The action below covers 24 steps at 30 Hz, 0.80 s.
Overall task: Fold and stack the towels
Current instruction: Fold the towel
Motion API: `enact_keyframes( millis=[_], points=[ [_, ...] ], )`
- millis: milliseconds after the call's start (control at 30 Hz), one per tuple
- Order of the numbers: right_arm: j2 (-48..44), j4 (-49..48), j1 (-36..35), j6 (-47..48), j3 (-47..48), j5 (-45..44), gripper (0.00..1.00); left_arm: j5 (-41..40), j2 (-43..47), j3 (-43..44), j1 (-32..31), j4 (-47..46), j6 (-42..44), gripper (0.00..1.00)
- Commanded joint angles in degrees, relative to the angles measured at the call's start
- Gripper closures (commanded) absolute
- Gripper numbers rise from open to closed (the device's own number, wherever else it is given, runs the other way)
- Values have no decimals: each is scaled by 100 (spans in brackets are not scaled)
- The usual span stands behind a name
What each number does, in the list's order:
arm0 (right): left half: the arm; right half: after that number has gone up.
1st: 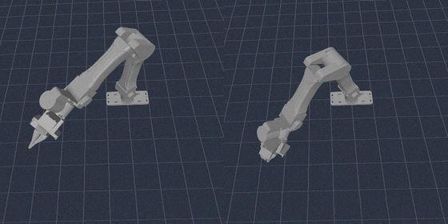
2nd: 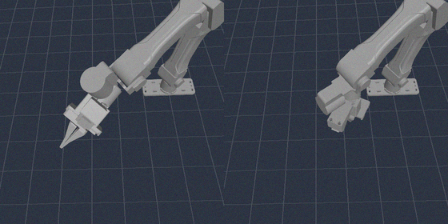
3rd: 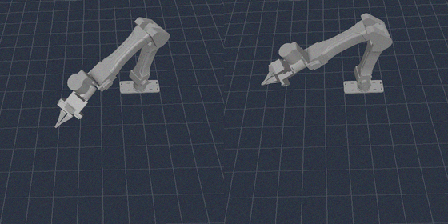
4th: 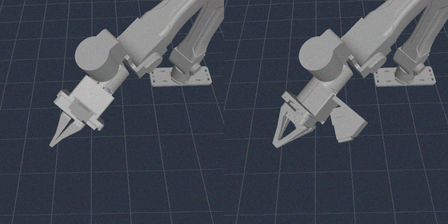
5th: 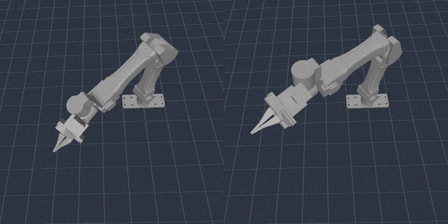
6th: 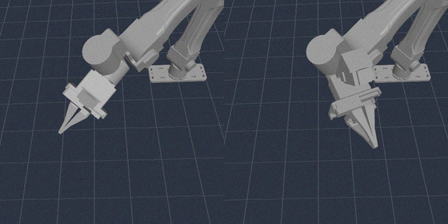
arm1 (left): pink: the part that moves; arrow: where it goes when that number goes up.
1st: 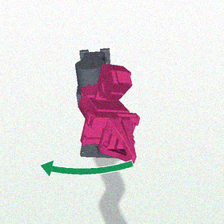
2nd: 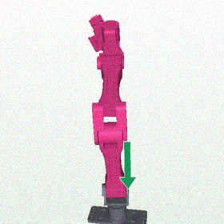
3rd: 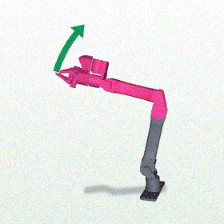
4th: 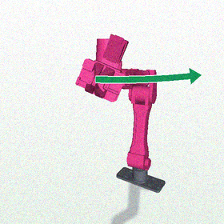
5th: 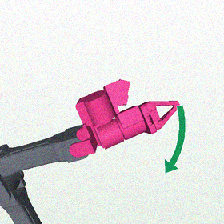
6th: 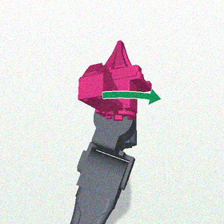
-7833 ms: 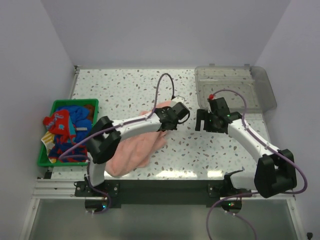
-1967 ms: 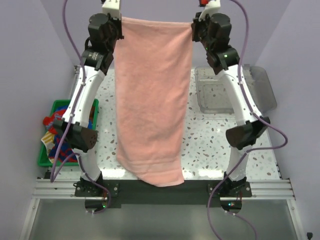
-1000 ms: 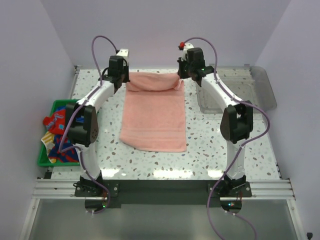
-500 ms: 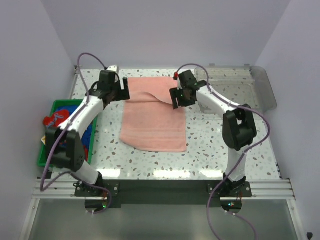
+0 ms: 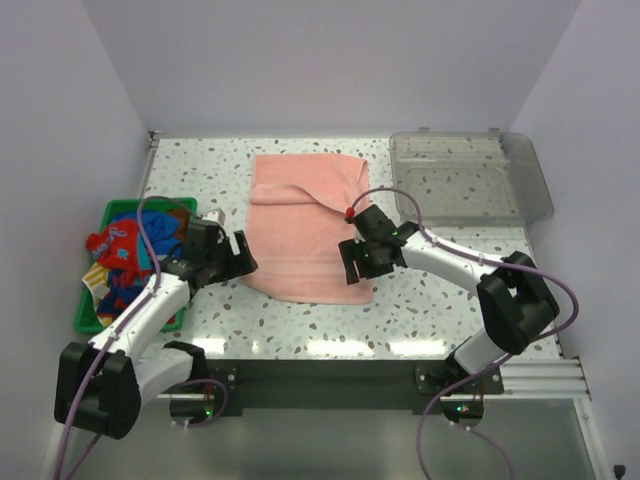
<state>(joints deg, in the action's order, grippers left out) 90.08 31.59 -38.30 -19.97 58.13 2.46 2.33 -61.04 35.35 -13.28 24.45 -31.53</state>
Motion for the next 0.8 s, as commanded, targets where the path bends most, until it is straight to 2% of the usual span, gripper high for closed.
enact_keyframes(
  millis=[0, 100, 467, 767],
  points=[
    [-149, -628, 16, -280, -222, 132, 34, 329, 48, -247, -26, -791, -275, 12],
    [-88, -759, 16, -280, -337, 141, 34, 461, -92, -380, -34, -1231, -319, 13],
    [-228, -962, 16, -350, -557, 114, 34, 637, -699, -697, -149, -1715, -591, 21],
    [-553, -866, 16, -324, -610, -70, 33, 497, -181, 585, -930, -398, -881, 33]
  ],
)
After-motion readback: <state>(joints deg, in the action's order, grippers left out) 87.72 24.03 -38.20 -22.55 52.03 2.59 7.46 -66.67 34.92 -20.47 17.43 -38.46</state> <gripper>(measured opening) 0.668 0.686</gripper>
